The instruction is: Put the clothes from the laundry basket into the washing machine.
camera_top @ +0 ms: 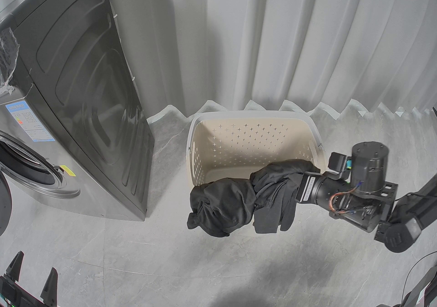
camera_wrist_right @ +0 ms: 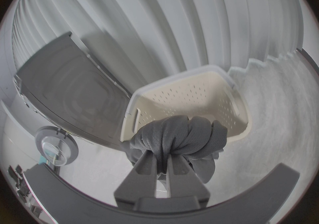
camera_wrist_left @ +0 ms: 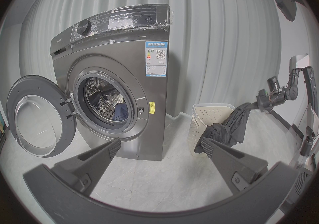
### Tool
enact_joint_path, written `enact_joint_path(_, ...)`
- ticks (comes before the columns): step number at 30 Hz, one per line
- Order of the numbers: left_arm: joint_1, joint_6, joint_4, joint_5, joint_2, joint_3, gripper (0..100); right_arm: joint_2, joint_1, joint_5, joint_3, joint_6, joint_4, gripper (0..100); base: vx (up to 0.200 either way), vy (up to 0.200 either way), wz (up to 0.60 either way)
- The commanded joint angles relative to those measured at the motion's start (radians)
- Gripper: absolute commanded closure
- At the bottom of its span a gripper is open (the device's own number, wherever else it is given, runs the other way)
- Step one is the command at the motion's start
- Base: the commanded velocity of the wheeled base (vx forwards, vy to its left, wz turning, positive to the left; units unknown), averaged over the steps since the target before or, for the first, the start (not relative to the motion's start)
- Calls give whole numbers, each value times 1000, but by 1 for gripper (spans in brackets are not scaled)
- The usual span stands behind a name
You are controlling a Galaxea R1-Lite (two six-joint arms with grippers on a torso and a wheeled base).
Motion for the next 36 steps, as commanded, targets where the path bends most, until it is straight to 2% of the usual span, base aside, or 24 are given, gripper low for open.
enact_joint_path(1, 1, 1, 0, -1, -16, 16, 0, -209, 30, 1, 48, -2, 1, 100, 0, 0, 0)
enact_joint_path(6, 1, 7, 0, -3, -16, 16, 0, -328, 89, 10, 51, -83, 1, 100, 0, 0, 0)
enact_joint_path(8, 1, 8, 0, -3, -16, 16, 0, -367, 123, 18, 52, -91, 1, 100, 0, 0, 0)
enact_joint_path(11, 1, 13, 0, -4, -16, 16, 0, -411, 136, 24, 52, -111, 3, 100, 0, 0, 0)
enact_joint_path(16, 1, 13, 0, -4, -16, 16, 0, -485, 148, 96, 68, -179, 3, 100, -40, 0, 0)
enact_joint_path(33, -1, 11, 0, -6, -16, 16, 0, -489, 151, 90, 80, -205, 6, 100, -200, 0, 0)
enact_joint_path(36, -1, 11, 0, -4, -16, 16, 0, -486, 151, 91, 88, -205, 4, 100, 0, 0, 0)
